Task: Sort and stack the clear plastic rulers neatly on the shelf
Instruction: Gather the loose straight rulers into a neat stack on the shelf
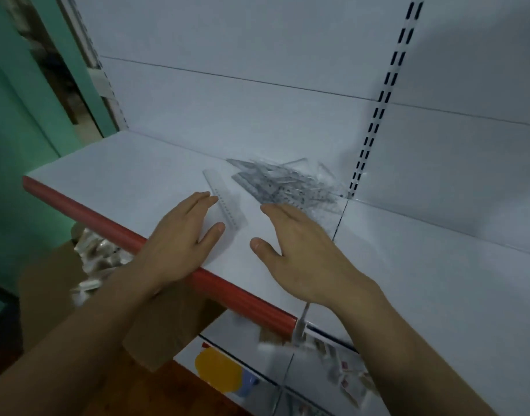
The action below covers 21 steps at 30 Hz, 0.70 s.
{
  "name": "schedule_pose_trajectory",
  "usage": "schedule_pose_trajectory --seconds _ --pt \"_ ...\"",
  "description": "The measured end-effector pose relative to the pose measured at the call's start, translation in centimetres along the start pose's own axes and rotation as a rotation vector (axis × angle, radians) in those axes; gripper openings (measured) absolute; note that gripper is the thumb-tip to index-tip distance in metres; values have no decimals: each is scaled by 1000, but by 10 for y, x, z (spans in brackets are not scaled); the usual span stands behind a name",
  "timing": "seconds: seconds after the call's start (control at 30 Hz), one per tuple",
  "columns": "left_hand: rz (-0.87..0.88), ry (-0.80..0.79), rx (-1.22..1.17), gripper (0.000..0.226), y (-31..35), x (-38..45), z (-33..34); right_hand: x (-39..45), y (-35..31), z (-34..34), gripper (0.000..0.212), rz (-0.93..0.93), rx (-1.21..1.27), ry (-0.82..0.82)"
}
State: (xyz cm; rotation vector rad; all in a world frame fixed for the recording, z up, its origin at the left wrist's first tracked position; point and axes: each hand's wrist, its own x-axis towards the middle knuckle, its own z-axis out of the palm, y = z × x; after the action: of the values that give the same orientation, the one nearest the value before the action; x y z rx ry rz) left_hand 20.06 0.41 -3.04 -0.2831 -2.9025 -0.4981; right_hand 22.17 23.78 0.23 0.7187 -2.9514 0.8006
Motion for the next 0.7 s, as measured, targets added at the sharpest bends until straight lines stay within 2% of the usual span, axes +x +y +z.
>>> schedule_pose_trajectory --seconds 0.2,0.33,0.53,0.63,0.7 --pt "220 -68 -68 74 -54 73 -2 47 -18 18 55 129 -27 96" --pt "354 -121 -85 67 -86 116 -7 71 -37 31 54 298 11 79" --pt "447 -122 -172 41 -116 162 7 100 -51 62 50 598 -158 134" --pt "470 -84 -218 37 -123 163 21 108 -53 68 43 661 -156 177" --pt "500 -95 -258 45 -125 163 23 112 -51 68 40 689 -146 160"
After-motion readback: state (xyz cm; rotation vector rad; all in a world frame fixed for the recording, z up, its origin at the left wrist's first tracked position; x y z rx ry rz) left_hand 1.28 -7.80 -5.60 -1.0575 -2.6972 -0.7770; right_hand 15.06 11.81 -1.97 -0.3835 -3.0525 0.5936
